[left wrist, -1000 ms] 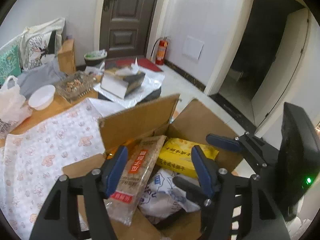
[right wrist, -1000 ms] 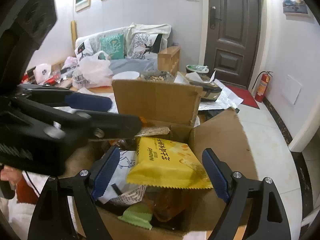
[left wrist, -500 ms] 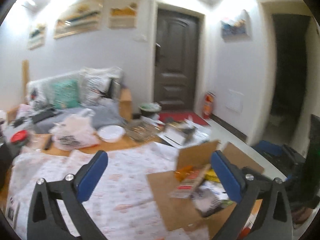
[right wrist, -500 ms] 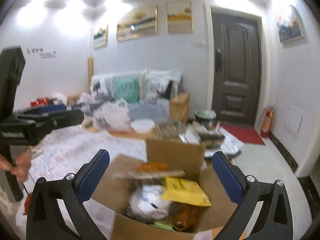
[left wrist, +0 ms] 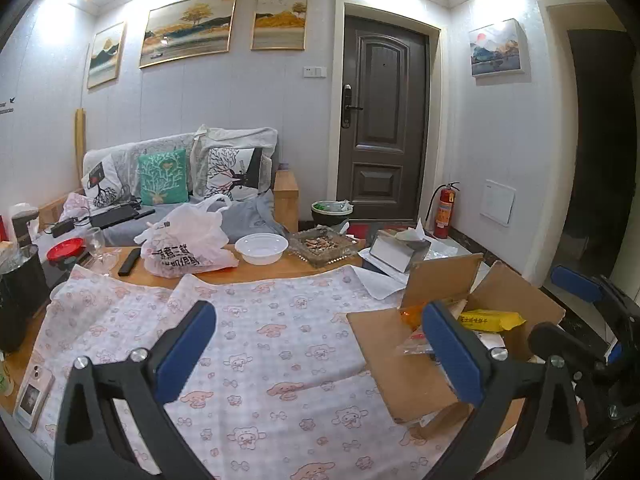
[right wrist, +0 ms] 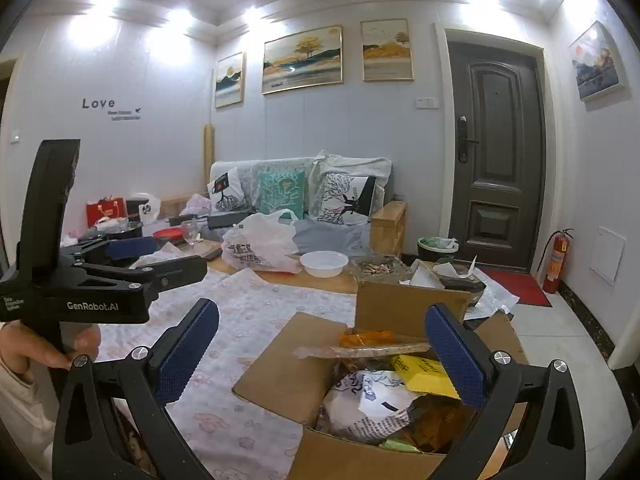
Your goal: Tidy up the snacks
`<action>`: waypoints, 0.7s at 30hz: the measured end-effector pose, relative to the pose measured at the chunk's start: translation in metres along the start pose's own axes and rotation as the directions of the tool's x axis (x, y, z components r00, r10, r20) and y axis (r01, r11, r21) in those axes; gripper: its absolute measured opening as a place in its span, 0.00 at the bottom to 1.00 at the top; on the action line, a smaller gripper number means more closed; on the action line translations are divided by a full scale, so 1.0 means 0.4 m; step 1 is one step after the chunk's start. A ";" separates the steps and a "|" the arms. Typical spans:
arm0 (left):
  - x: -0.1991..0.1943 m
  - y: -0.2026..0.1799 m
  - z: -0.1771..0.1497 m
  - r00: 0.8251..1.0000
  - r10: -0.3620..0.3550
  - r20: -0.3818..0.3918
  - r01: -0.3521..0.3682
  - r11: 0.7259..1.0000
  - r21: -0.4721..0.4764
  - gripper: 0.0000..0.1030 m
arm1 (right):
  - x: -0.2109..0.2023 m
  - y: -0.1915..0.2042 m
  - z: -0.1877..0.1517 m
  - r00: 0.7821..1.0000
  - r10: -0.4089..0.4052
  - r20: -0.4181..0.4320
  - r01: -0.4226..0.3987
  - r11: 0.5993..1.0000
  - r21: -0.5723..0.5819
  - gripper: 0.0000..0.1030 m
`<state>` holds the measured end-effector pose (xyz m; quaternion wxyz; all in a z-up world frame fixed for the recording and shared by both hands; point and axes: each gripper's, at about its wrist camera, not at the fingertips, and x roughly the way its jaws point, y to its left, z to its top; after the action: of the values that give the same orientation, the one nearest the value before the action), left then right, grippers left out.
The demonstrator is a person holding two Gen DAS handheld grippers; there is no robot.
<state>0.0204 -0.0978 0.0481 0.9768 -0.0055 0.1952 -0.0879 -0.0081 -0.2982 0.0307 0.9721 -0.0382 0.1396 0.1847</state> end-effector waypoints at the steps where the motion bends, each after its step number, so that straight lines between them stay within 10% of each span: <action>1: 0.000 0.002 -0.001 1.000 0.000 0.002 0.000 1.000 -0.002 0.99 | -0.002 0.001 0.000 1.000 0.001 0.001 -0.001 1.000 0.000 1.00; 21: -0.001 -0.016 0.006 1.000 -0.010 0.004 0.010 1.000 0.000 0.99 | -0.004 0.006 0.004 1.000 -0.004 0.005 0.004 1.000 0.007 1.00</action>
<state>0.0199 -0.1039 0.0506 0.9767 -0.0067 0.1932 -0.0929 -0.0101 -0.2962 0.0326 0.9730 -0.0346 0.1376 0.1822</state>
